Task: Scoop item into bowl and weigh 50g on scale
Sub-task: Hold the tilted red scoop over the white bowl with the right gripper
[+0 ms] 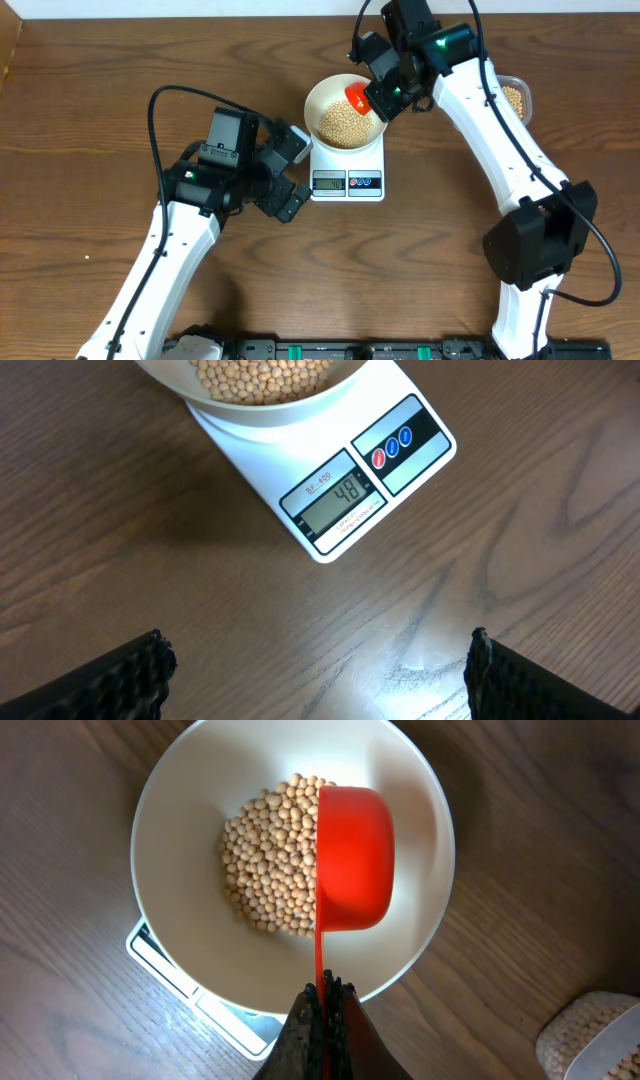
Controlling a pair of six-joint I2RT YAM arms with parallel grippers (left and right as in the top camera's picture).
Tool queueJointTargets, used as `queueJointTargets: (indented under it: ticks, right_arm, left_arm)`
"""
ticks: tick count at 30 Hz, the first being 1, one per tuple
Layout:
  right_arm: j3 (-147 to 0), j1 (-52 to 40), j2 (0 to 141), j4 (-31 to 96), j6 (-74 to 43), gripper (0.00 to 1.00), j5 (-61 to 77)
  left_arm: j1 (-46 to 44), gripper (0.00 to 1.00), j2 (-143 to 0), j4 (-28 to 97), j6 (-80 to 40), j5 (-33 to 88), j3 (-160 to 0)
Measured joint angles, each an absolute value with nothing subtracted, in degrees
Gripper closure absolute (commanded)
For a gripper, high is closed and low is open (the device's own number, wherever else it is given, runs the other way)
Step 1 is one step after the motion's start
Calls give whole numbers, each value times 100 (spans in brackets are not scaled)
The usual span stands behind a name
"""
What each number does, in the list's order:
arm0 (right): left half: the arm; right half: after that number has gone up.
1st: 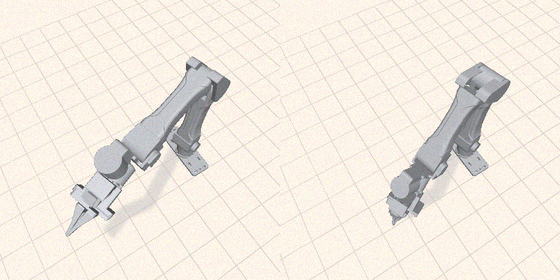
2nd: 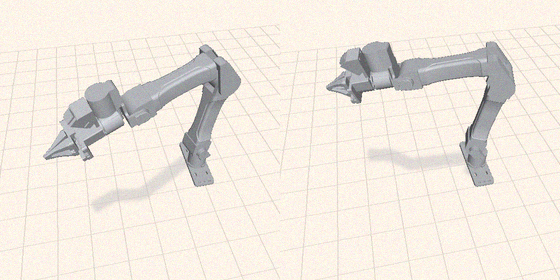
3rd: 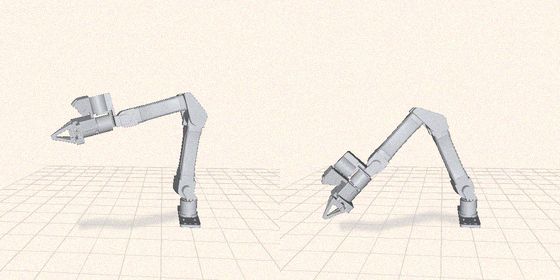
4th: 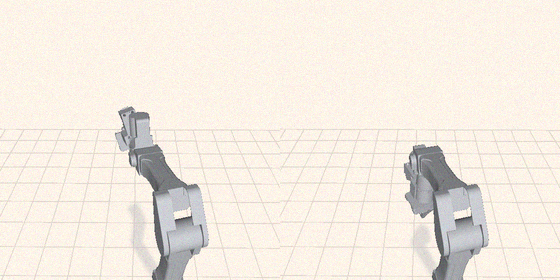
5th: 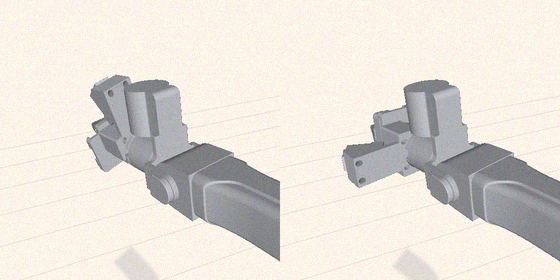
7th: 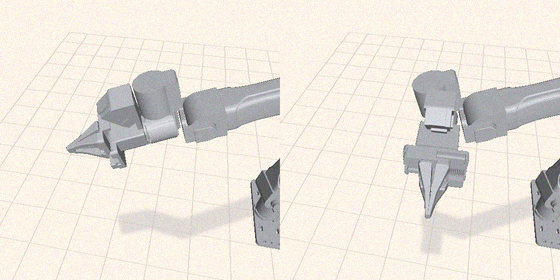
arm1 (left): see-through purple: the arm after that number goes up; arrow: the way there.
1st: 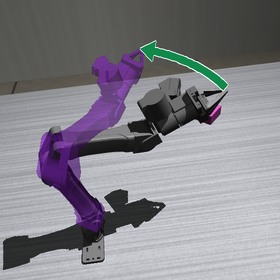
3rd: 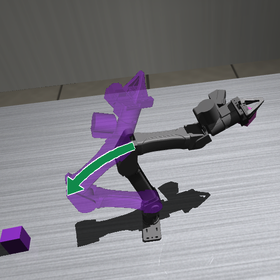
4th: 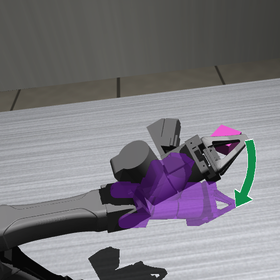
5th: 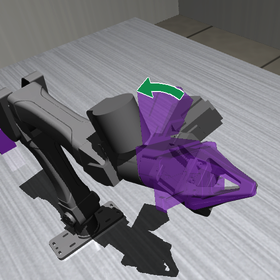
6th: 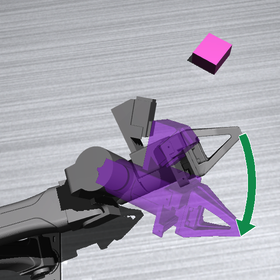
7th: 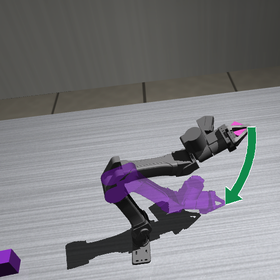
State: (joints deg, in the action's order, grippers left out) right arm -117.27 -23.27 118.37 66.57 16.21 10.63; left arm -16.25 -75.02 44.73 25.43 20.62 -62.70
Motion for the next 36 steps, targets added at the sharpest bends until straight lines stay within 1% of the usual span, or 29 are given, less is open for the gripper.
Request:
queueJointTargets:
  ticks: [30, 36]
  right_arm:
    - [-11727, -2327, 11837, 6648, 1684, 99, 1063]
    - [-11727, -2327, 11837, 6458, 1719, 99, 1061]
  left_arm:
    - [-1625, 5, -7502, 4475, 2543, 2062, -6270]
    - [-1625, 5, -7502, 4473, 2543, 2062, -6270]
